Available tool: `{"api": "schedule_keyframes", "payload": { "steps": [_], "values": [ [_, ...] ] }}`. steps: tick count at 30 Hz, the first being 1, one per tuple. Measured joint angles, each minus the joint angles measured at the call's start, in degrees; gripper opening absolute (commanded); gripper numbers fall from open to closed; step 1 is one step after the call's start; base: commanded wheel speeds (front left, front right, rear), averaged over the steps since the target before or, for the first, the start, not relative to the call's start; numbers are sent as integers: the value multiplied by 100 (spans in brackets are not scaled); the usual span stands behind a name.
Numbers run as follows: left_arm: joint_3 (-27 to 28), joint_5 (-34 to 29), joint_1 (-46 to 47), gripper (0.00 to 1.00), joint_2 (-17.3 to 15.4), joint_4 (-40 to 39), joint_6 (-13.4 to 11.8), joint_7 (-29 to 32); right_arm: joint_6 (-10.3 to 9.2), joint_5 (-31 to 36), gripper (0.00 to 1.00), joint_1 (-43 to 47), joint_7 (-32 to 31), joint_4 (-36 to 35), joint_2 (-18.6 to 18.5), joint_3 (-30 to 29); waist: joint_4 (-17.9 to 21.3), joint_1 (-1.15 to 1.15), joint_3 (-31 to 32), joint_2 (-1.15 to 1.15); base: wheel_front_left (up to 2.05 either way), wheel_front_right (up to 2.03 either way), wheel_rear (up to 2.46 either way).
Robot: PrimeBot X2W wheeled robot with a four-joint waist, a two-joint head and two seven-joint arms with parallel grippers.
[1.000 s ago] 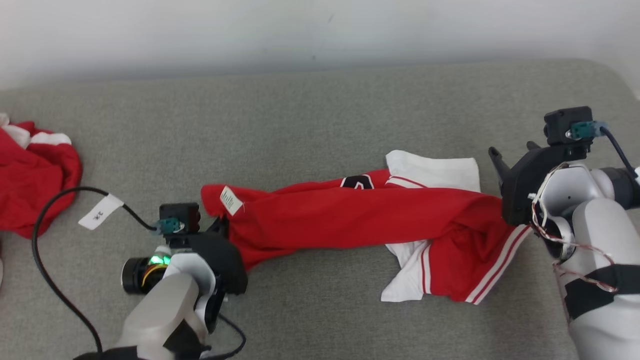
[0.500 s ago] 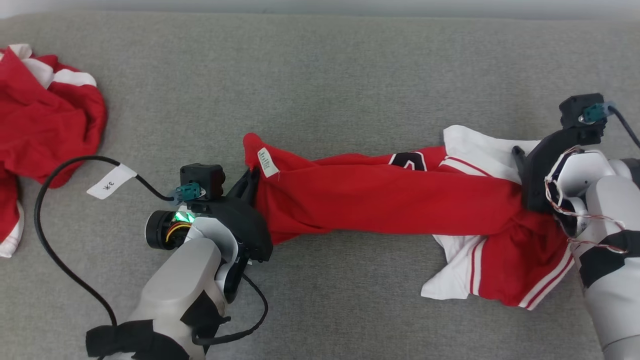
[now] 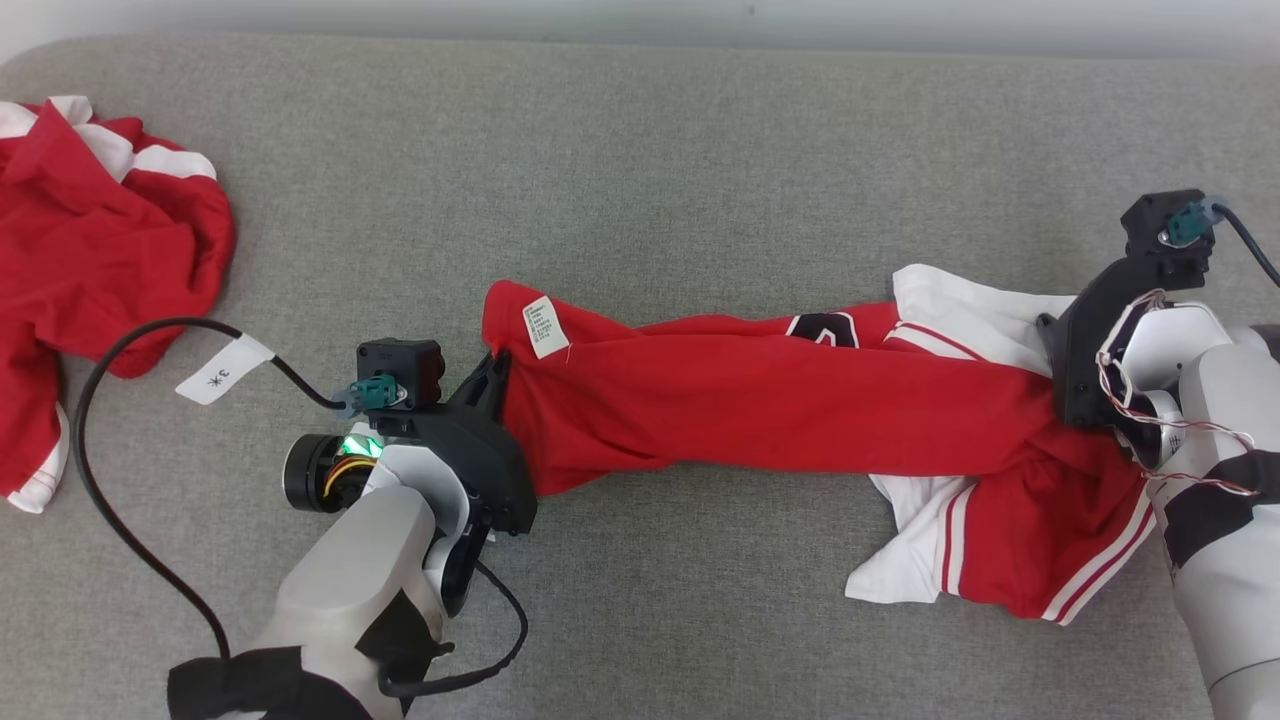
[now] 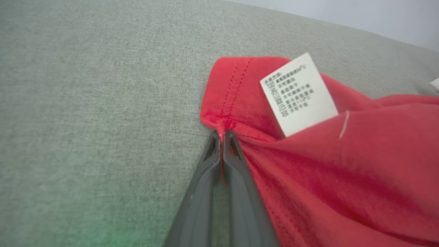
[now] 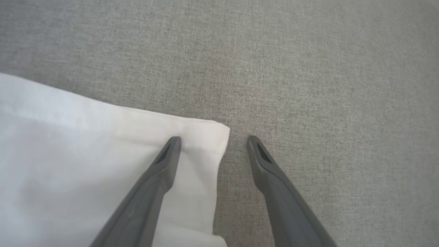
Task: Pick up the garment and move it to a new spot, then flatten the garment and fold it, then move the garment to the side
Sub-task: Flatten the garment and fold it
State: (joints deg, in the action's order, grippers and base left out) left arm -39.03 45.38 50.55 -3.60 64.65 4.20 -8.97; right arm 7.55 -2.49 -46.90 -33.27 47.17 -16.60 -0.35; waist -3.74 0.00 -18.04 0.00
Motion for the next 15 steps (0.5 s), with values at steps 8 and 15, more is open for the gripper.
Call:
{"api": "schedule_keyframes", "payload": {
  "steps": [8, 15],
  "values": [
    [-25, 10, -8, 0, -22, -2, -24, -2, 0, 54, 45, 92, 189, -13, 68, -216, 16, 0, -3, 0, 0, 0, 0],
    [-55, 7, -5, 0, -73, -27, -90, -126, 0, 169, 0, 81, 745, 0, 160, -290, -1, 0, -9, 0, 0, 0, 0]
  ]
}}
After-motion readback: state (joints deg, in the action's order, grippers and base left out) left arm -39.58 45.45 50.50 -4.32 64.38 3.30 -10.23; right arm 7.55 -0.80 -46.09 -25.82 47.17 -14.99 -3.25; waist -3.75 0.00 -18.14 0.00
